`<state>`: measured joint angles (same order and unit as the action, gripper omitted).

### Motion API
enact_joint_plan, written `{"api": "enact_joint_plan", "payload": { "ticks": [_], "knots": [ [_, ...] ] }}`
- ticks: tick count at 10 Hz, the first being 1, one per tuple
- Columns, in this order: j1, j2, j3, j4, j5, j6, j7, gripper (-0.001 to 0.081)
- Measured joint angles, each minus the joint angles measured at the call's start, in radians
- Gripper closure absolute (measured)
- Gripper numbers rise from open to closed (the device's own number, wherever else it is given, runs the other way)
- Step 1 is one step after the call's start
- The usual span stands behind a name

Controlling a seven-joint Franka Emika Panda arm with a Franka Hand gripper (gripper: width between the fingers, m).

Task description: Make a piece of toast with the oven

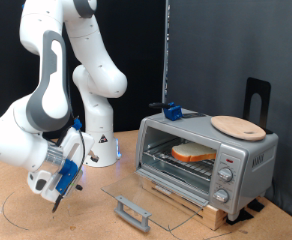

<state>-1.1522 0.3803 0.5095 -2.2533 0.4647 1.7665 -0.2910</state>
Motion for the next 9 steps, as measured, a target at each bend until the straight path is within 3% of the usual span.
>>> {"api": "enact_joint_plan", "payload": {
  "ticks": [3,5,7,9],
  "knots": [
    [0.005,0.043,0.003,-0.022,0.016,0.069,-0.048,-0.0003],
    [0.001,0.045,0.002,-0.021,0.018,0.053,-0.074,-0.0003],
    [-0.009,0.068,0.0,-0.021,0.042,0.051,-0.167,-0.0003],
    [-0.008,0.103,-0.002,-0.022,0.04,0.062,-0.178,-0.0003]
  ]
}}
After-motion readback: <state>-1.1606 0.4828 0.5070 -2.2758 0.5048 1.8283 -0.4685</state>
